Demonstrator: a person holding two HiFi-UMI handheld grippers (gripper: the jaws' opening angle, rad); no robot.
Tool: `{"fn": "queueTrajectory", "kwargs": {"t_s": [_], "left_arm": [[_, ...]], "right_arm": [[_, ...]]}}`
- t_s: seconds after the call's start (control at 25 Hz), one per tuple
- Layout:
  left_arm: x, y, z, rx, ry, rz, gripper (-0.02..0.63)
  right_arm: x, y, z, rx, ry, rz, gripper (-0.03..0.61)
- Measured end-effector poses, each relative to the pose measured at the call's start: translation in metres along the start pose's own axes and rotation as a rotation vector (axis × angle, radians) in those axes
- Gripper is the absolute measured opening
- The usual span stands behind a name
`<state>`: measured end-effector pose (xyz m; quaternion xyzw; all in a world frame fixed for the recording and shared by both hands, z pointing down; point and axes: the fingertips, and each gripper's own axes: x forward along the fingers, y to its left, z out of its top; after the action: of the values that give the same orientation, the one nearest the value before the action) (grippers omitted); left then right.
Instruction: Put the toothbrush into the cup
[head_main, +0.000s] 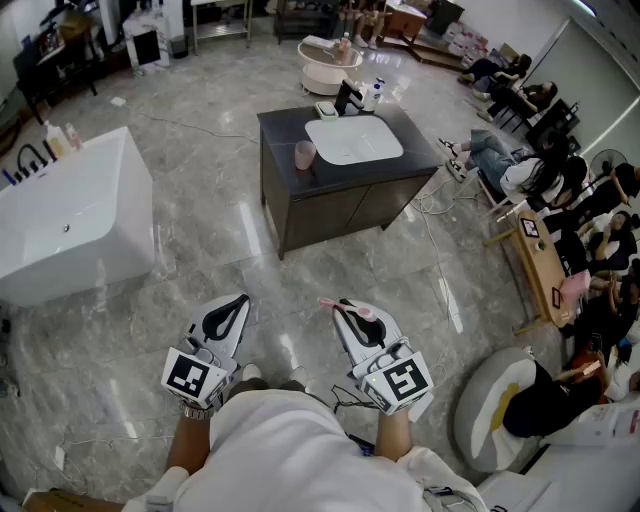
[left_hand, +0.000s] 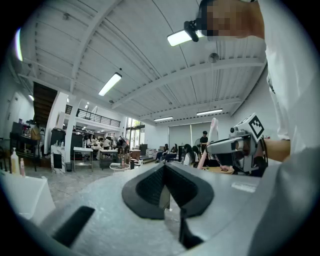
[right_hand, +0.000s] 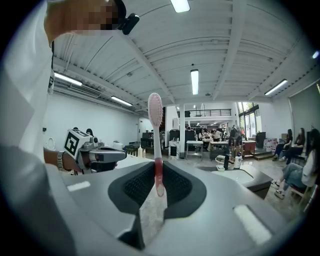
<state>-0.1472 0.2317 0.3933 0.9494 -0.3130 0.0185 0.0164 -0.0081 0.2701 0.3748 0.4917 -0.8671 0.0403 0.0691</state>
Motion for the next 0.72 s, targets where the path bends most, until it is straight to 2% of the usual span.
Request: {"fn": "queueTrajectory", "kwargs": {"t_s": [0.16,0.44,0.72], "left_arm": [[0.001,0.001,0.000,0.025,-0.010,-0.002,0.002],[0.006,-0.005,-0.003,0.016,0.000,-0.017,0.002],[0.013,-0.008,-0.002,0.016,0.006,-0.037,0.002]], "right_arm": [[0.008,0.005,0.001,-0.011,-0.003,0.013,0.058],[0.008,0.014,-0.006,-0.001,0.034,0.058,0.058],[0.002,0.008,-0.011,0.018,0.037,0.022,0.060]]}}
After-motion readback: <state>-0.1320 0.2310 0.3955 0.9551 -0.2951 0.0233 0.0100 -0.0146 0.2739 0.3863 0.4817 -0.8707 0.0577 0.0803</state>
